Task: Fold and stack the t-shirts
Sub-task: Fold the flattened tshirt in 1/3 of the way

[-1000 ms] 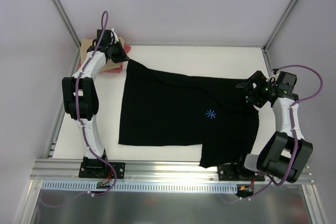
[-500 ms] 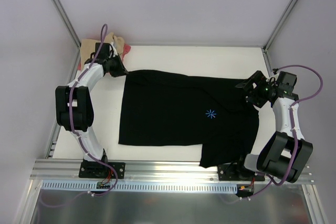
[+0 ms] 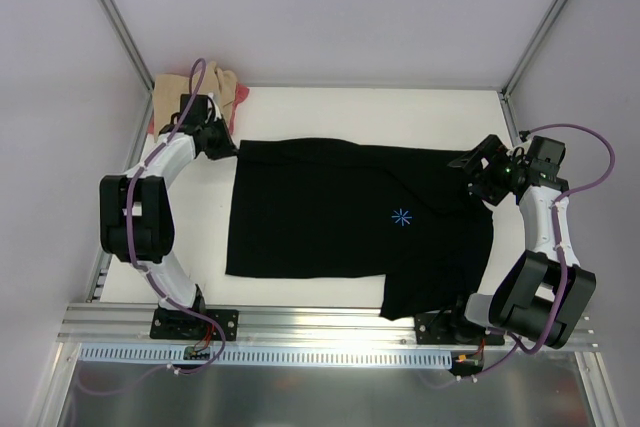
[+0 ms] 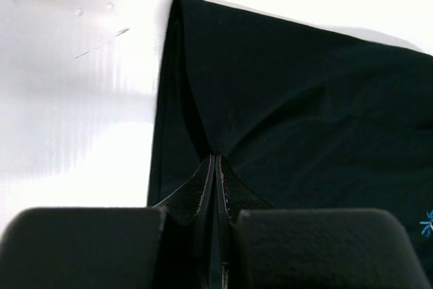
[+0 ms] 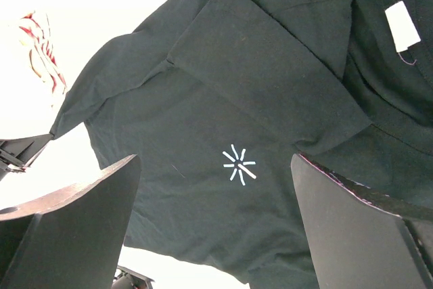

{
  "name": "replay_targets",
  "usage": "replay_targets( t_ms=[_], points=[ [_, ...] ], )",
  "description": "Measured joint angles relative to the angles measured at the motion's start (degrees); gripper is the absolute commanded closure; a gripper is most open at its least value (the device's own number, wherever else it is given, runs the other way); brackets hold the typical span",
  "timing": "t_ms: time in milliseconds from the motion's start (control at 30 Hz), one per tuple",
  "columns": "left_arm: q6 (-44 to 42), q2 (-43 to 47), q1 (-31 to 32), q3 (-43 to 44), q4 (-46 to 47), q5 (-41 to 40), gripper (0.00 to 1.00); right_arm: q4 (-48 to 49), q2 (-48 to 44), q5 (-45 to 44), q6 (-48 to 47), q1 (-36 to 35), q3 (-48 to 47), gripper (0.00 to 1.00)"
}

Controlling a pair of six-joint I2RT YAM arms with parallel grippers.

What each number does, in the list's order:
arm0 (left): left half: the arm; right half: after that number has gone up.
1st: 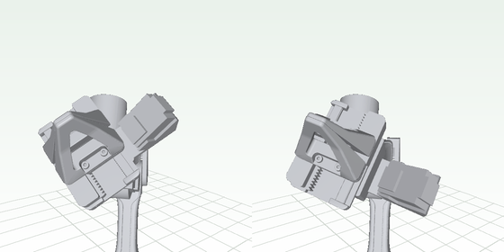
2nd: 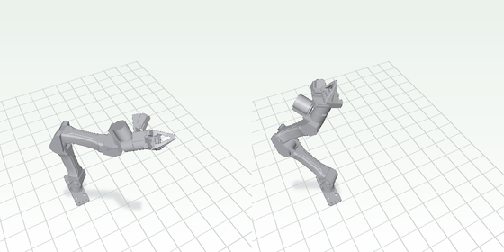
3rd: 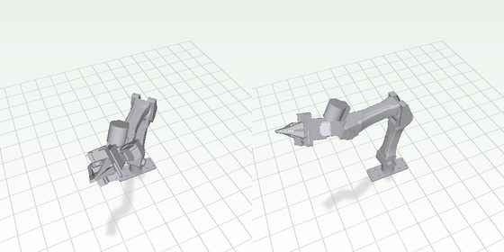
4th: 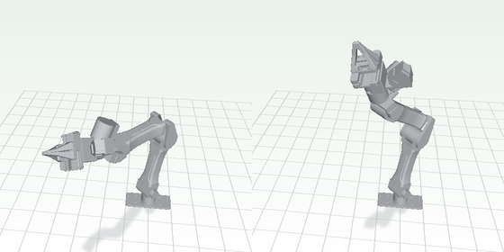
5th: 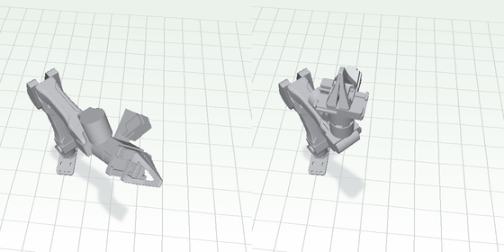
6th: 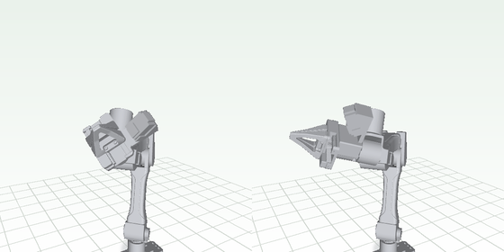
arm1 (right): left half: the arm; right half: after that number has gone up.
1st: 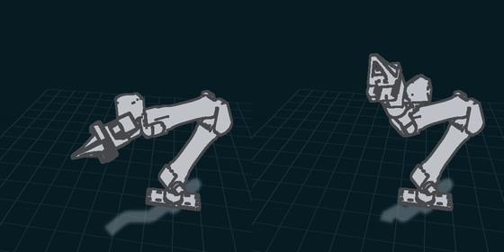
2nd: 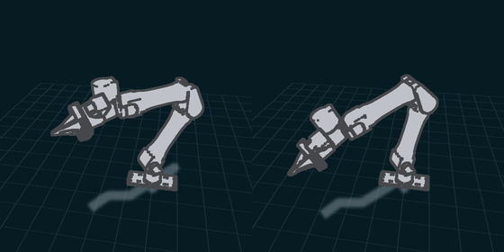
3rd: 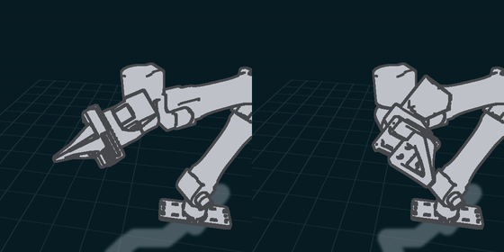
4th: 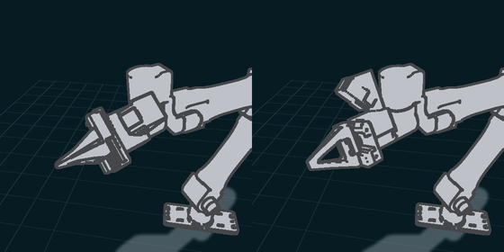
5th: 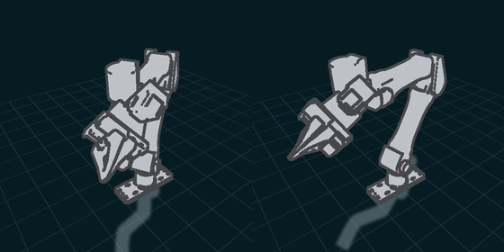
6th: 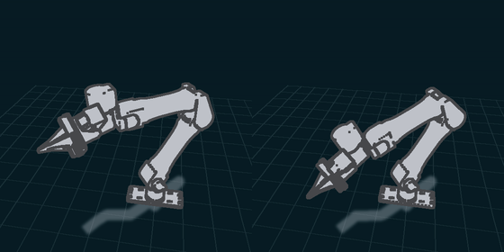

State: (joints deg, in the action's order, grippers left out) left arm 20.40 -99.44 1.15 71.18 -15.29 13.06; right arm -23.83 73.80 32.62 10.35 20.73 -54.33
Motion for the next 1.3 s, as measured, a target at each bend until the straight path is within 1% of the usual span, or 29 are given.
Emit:
replay_targets(
  t_ms=[267,533,567,600,633,667,700,867,933,1000,1133,1167,1200,1300],
  points=[
    [-0.42,1.55,-0.09,-3.93,1.49,-4.55,1.0,0.02,0.0,0.76,0.04,0.0,0.0,0.01],
    [0.31,1.27,-0.09,-8.35,2.73,-5.05,1.0,0.02,0.0,1.05,0.04,0.0,0.0,0.01],
    [0.48,1.07,-0.09,-8.41,2.71,-5.03,0.93,0.02,0.0,1.09,0.07,0.0,0.0,0.01],
    [0.7,0.74,-0.09,-8.44,2.78,-5.05,0.8,0.02,0.0,1.16,0.04,0.0,0.0,0.0],
    [0.74,0.44,-0.09,-8.44,2.82,-5.05,0.63,0.02,0.0,1.2,0.07,0.0,0.0,0.01],
    [1.05,0.11,-0.09,-8.46,2.8,-5.07,0.2,0.02,0.0,1.25,0.07,0.0,0.0,0.0],
    [1.31,-0.13,-0.09,-8.57,2.78,-5.2,0.02,0.02,0.0,1.25,0.07,0.0,0.0,0.01],
    [3.32,0.94,-0.09,-11.47,3.06,-7.08,0.01,0.04,0.04,1.2,0.09,0.0,0.0,0.01],
    [4.35,4.52,-0.09,-15.32,4.59,-7.19,0.01,0.22,0.57,1.22,0.2,0.0,0.0,0.0],
    [5.62,10.86,0.07,-19.8,5.55,-6.27,0.01,0.61,2.27,1.29,0.63,-0.02,-0.35,0.01],
    [7.08,24.74,2.99,-25.75,10.32,-1.18,0.01,1.84,10.75,2.8,2.36,-0.5,-4.02,0.01],
    [7.26,26.36,3.56,-26.23,11.37,0.07,0.01,2.29,13.75,3.21,2.84,-0.83,-5.73,0.01],
    [7.52,29.79,5.57,-27.36,12.92,1.68,0.01,2.71,16.57,3.58,3.34,-1.31,-7.39,0.01],
    [8.66,35.41,9.75,-30.69,16.17,5.79,0.01,3.96,25.11,4.87,4.9,-3.52,-13.14,0.0]
  ],
)
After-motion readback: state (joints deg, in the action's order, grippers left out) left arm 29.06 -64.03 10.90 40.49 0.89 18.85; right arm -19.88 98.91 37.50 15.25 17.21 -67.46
